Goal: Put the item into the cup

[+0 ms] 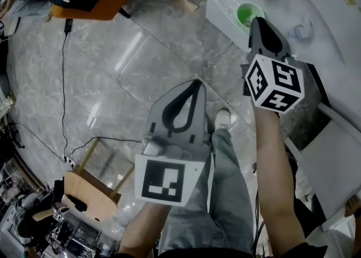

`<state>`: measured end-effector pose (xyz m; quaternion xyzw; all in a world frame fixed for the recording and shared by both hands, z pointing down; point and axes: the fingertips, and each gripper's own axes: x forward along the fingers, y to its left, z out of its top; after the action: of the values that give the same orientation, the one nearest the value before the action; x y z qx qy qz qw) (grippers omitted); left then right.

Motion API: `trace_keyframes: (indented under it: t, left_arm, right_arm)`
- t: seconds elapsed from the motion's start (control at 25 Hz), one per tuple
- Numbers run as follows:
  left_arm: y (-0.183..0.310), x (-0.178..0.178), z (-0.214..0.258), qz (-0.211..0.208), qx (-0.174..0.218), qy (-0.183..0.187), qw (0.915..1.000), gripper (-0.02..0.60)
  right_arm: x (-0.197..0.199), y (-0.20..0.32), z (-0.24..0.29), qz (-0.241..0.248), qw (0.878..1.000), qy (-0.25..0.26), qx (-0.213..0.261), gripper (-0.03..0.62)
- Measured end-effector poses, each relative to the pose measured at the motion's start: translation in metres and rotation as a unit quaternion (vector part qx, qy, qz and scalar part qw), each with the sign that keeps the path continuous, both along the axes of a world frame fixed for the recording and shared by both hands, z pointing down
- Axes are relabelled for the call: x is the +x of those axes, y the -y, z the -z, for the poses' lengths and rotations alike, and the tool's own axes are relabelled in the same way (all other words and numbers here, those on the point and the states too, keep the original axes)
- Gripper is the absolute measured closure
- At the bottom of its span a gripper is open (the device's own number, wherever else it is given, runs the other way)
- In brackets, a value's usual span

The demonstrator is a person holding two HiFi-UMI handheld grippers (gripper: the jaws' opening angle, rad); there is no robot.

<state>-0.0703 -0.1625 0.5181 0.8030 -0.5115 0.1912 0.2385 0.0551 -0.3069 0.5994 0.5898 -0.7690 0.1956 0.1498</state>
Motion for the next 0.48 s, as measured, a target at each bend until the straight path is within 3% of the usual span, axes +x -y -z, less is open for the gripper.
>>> trace_keyframes:
  t: [0.48]
  left_arm:
    - [-0.011,-0.002,0.003,0.003,0.003,0.000,1.0000,0.571]
  right_arm:
    - [0.007,-0.030,0.046,0.004,0.998,0.030,0.049,0.582]
